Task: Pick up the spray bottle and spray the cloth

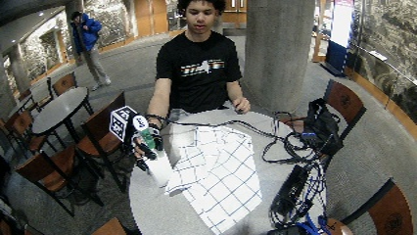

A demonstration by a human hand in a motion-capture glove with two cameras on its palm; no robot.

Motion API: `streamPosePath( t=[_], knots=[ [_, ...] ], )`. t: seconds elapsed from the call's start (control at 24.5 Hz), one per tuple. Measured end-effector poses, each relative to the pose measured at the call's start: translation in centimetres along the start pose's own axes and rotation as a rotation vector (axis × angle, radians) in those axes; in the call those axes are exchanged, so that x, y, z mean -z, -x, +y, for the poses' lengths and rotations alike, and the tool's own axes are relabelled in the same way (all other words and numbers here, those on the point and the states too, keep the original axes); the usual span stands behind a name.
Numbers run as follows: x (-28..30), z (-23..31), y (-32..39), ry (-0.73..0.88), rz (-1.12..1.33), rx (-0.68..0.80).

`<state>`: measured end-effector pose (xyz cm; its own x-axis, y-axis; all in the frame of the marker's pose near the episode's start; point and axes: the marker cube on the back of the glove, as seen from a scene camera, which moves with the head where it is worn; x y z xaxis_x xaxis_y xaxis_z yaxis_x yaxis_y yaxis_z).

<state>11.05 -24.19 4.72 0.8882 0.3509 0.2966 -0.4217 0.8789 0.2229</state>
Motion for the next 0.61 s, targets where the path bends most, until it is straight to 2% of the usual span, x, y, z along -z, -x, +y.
streamPosePath(
  t=[0.37,0.61],
  knots=[
    [3.3,0.3,3.2,0.036,0.078,0.11],
    [4.8,0.5,8.1,0.193,0.196,0.183]
  ],
)
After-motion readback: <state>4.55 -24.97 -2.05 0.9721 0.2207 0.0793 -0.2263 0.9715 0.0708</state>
